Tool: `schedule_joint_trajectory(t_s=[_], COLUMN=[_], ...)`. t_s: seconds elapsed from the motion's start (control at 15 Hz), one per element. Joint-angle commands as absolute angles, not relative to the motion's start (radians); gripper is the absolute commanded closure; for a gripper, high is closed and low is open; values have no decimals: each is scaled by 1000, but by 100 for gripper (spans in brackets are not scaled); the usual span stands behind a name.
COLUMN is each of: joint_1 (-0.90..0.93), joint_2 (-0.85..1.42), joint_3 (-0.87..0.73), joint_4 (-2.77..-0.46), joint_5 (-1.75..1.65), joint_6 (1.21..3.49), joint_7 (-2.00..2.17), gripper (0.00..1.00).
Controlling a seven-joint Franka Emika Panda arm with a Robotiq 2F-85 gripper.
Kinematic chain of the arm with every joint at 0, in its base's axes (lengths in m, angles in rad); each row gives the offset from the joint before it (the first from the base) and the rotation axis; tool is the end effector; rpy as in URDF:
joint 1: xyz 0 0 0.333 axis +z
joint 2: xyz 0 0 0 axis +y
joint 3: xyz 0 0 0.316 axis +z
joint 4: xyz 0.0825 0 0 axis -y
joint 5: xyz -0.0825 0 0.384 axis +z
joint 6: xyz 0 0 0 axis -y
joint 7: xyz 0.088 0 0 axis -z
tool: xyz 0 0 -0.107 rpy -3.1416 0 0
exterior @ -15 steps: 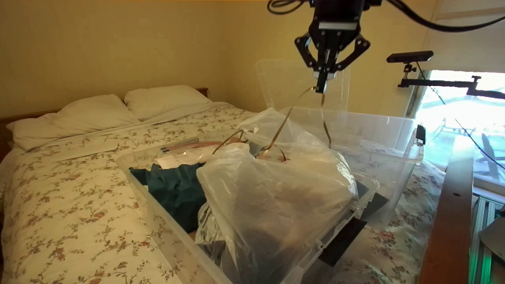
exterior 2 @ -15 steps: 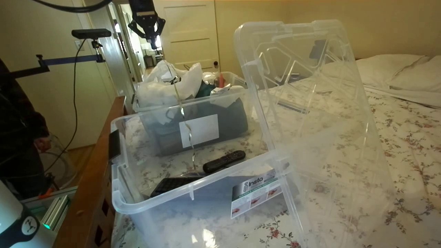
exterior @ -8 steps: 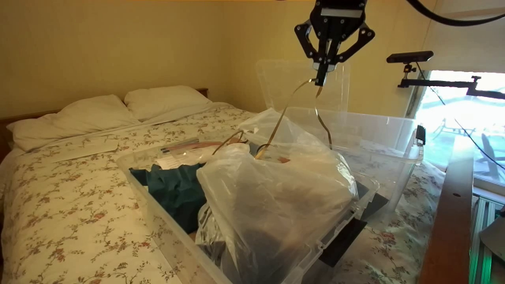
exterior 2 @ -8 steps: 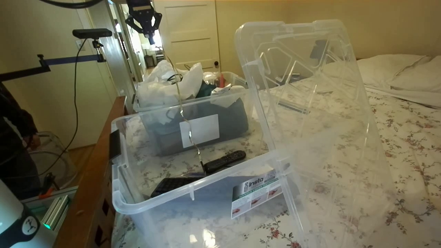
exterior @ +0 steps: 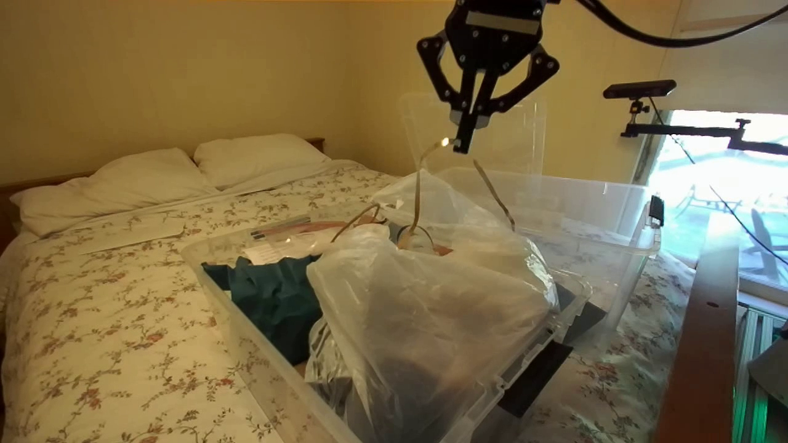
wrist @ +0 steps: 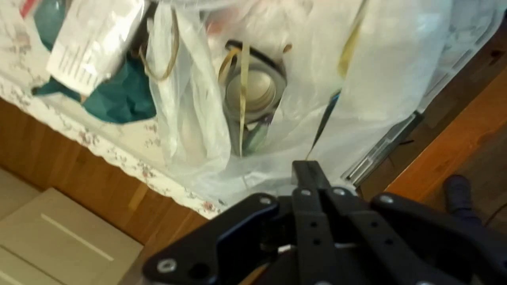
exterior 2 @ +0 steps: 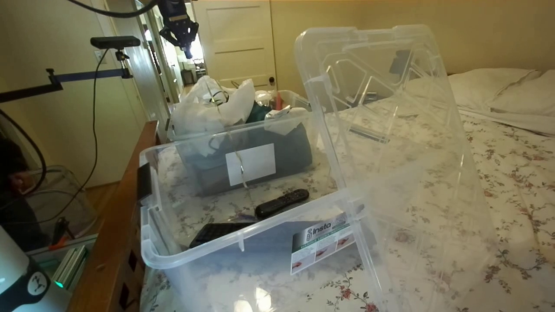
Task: Put the silver ribbon in the white plastic.
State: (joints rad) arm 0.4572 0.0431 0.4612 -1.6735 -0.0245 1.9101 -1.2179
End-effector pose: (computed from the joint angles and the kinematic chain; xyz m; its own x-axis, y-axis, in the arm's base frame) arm 0.3659 0.4677 0.5855 -0.5428 0.8375 0.0632 0.8308 0.5244 0.1864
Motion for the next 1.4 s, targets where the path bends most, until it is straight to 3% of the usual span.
schedule_joint_trajectory(t_s=[0.0, 0.47, 0.93, 1.33], joint_1=[529, 587, 521, 539], joint_2=[245, 475, 428, 325], joint_3=[525, 570, 569, 440], joint_4=[-1485, -1275, -1354, -1480], joint_5=[-50, 17, 71, -110], joint_6=[1967, 2090, 2194, 2160], joint_7=[-1265, -1527, -1565, -1332], gripper=[100, 100, 100, 100])
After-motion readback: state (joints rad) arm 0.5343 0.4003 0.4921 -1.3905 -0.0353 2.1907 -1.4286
